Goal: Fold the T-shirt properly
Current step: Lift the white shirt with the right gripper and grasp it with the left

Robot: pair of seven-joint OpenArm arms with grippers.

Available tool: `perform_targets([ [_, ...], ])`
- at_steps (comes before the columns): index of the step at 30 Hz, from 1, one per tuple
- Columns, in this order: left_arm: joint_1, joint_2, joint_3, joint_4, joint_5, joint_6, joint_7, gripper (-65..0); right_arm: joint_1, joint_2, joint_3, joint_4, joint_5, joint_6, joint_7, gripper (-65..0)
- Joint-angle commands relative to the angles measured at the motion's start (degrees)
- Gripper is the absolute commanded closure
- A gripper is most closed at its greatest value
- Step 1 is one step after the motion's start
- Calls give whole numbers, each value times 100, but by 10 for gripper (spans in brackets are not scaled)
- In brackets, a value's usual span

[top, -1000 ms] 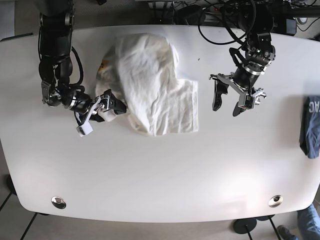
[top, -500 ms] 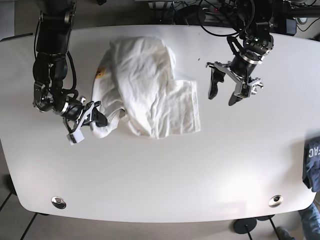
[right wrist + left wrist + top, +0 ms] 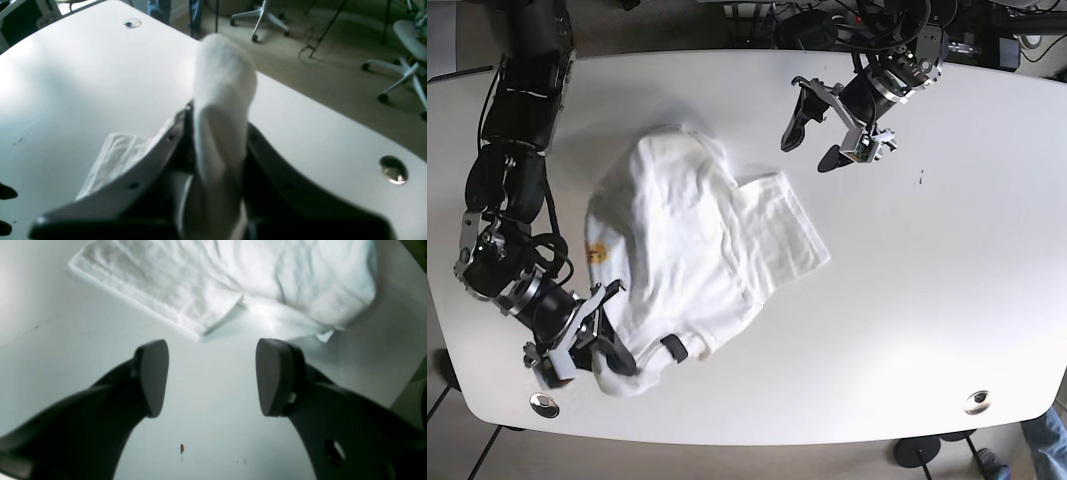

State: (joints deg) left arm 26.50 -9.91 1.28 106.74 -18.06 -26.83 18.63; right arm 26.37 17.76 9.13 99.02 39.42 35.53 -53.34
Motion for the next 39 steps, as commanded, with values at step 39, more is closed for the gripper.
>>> perform_targets([
  [39, -2356, 793, 1538, -1280, 1028, 762, -276, -386, 3706, -558, -381, -140, 133, -612, -639, -21],
])
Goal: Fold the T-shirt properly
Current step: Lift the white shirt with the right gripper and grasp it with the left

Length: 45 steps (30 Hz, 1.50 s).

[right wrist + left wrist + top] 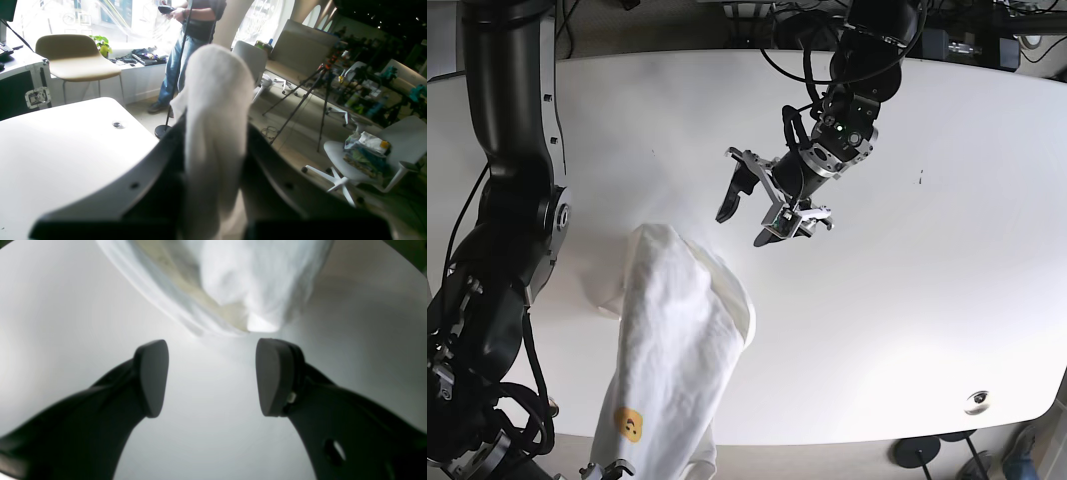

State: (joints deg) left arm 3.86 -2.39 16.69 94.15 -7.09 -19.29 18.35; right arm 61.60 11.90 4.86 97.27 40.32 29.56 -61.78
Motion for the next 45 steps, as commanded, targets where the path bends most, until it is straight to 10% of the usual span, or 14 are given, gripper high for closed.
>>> perform_targets([
  [1, -109, 94, -12, -189, -69, 8, -433, -386, 174, 27, 37, 35, 43, -15, 204, -21],
  [17, -1700, 850, -258, -3714, -78, 8, -2112, -389, 139, -113, 54, 70, 43, -33, 204, -21],
  [36, -2509, 1114, 551, -5085, -78, -27, -2472, -383, 156, -104, 63, 79, 43, -24, 213, -21],
  [40, -2553, 1123, 551, -5490, -78, -467, -2683, -60, 156, -104, 63, 79, 43, -15, 213, -21],
  [45, -2641, 1079, 516, -5665, -78, -511, -2701, -4, 156, -96, 72, 79, 43, -15, 213, -21],
])
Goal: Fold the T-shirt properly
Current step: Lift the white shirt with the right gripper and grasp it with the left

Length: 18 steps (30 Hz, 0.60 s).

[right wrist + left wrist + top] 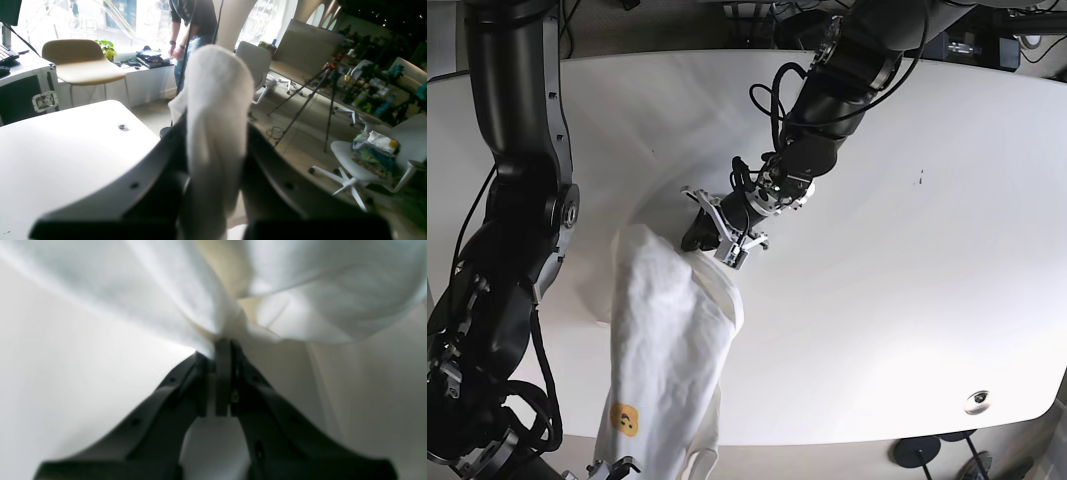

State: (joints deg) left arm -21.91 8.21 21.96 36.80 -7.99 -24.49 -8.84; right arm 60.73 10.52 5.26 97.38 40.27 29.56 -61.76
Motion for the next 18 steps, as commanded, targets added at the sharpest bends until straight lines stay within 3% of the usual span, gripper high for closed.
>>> perform_targets([
  [1, -55, 10, -20, 131, 12, 10, 18, -4, 244, 42, 33, 68, 48, -15, 211, -21],
  [5, 42, -324, -231, 615, 12, 10, 36, 0, 235, 60, 349, 24, 48, -15, 211, -21],
  [8, 138, -359, -600, 975, 12, 10, 80, 0, 226, 253, 358, 24, 48, -15, 211, -21],
  [12, 261, -676, -1004, 1854, 12, 1, 634, 0, 226, 376, 367, 15, -32, -51, 211, -21],
  [16, 332, -948, -1611, 2901, 12, 1, 1293, 0, 226, 332, 367, 7, -928, 37, 228, -22],
  [18, 332, -1080, -1936, 3402, 12, 1, 1618, 0, 164, 323, 367, -99, -1262, 231, 360, -22],
])
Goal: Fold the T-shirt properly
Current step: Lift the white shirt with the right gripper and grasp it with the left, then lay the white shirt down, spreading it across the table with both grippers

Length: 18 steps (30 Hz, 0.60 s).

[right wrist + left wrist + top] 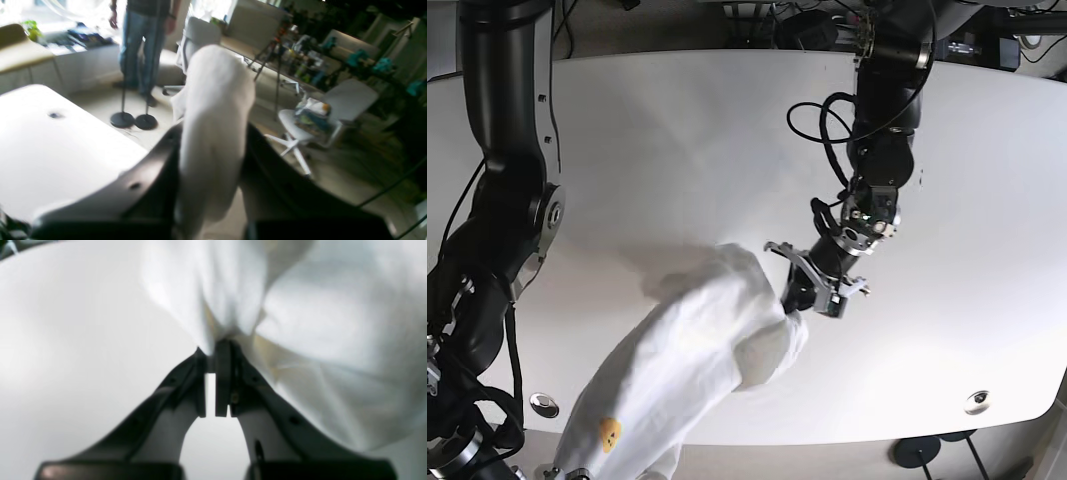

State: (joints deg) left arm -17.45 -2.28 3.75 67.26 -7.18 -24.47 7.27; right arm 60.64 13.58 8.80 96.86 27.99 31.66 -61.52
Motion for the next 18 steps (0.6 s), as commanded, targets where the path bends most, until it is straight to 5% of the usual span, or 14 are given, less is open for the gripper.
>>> perform_targets([
  [1, -114, -92, -274, 592, -69, -10, 157, 0, 85, 17, 13, -134, -157, 38, 512, -22],
  [6, -281, -681, -1294, 1427, -69, -459, 992, 0, 15, 17, -14, -1418, -755, 38, 1576, -22],
  [11, -1661, -1350, -2331, 1445, -69, -1074, 2064, 0, 490, -158, -251, -2965, -1106, 3, 2675, -22],
  [18, -2927, -2088, -2401, 1463, -69, -1311, 2706, 0, 613, -220, -93, -3000, -1142, 3, 2763, -22],
])
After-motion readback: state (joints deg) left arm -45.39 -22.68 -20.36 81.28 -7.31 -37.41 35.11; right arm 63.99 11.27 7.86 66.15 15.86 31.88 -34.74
